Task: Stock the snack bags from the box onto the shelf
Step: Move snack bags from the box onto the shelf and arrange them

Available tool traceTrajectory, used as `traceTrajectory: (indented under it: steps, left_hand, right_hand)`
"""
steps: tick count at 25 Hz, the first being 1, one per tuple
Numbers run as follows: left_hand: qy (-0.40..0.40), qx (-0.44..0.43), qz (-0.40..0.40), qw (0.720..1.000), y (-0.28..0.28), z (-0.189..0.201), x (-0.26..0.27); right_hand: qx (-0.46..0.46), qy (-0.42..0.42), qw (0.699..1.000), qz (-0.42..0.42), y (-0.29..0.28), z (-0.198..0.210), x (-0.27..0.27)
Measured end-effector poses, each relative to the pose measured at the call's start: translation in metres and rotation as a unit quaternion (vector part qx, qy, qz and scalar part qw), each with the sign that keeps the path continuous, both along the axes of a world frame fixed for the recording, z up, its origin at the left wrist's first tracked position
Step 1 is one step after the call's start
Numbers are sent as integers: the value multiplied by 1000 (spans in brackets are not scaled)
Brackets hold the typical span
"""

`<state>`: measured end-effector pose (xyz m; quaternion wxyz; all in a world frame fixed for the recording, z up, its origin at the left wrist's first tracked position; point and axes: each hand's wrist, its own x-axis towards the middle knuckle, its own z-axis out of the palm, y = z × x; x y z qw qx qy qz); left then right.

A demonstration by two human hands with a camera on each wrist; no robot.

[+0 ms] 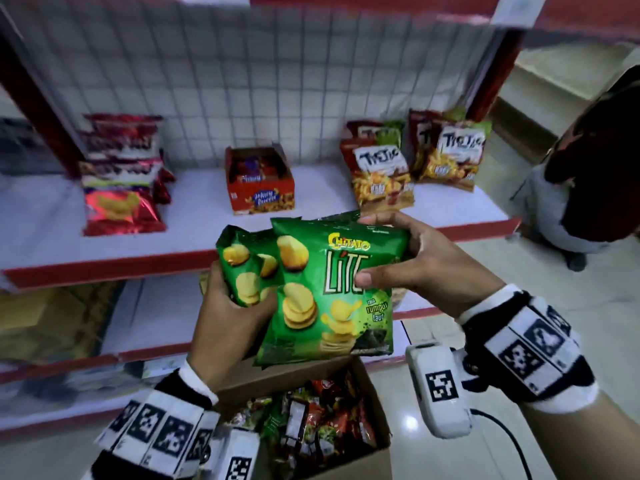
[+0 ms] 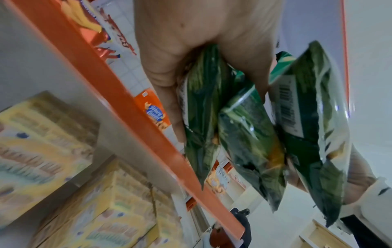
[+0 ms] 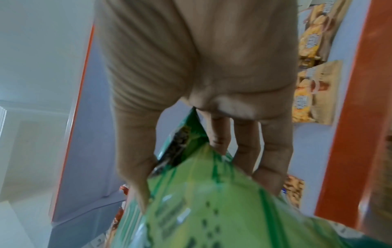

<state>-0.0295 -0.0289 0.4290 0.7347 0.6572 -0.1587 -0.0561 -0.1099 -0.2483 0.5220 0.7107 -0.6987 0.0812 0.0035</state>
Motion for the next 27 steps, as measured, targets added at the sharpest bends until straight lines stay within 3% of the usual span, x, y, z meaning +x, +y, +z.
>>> traceTrajectory:
  steps: [7, 15, 21, 27]
  left_hand:
    - [-34, -19, 6, 999, 12, 151, 11]
    - [-130, -40, -59, 989, 5, 266, 6]
    - [-176, -47, -33, 983, -51, 342, 36]
    - [-199, -24, 42, 979, -142, 385, 74]
  right_hand:
    - [-28, -27, 999, -38, 22, 150, -3]
    - [-92, -134, 984, -76, 13, 251, -39]
    - [-163, -208, 952, -155, -67, 325, -41]
    - [-280, -172, 915, -233, -206, 377, 3]
